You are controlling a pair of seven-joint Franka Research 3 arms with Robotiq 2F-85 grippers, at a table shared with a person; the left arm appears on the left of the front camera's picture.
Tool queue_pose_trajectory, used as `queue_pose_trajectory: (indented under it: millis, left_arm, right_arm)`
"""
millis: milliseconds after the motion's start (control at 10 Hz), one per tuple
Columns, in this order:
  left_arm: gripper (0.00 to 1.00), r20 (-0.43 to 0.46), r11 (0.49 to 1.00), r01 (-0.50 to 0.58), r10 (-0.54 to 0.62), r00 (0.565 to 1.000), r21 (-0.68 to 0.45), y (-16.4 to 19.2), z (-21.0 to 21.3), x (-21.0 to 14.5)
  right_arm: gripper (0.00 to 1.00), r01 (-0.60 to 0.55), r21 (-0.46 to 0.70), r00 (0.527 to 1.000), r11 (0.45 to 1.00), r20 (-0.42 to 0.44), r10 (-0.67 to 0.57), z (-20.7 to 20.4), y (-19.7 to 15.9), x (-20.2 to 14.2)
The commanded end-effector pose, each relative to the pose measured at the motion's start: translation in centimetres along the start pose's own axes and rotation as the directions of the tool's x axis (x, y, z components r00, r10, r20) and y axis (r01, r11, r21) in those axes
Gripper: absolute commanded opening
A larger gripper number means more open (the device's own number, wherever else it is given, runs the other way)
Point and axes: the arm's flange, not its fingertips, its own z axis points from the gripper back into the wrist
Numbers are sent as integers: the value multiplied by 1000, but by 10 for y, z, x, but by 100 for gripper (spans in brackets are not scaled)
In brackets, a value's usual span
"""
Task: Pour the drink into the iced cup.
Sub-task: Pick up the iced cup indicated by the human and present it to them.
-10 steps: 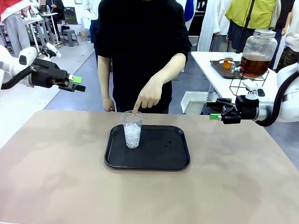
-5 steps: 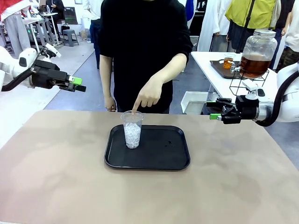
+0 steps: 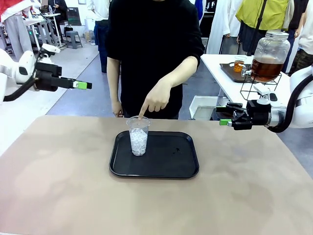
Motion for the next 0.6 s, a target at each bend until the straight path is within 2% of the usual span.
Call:
queue_pose_trajectory:
  millis: [0, 200, 400, 500]
  left_arm:
    - [100, 43, 976, 218, -217, 975, -2, 9, -8, -25]
    - [100, 37, 957, 289, -290, 956, 31, 12, -15, -48]
    - [100, 61, 955, 295, -296, 953, 21, 13, -20, -68]
    - [100, 41, 948, 315, -317, 948, 51, 12, -24, -75]
  right_arm:
    - [100, 5, 10, 1000, 1000, -7, -5, -2, -3, 4]
    - [100, 5, 10, 1000, 1000, -7, -5, -2, -3, 4]
    - [100, 5, 10, 1000, 1000, -7, -5, -2, -3, 4]
    - [100, 5, 10, 1000, 1000, -7, -5, -2, -3, 4]
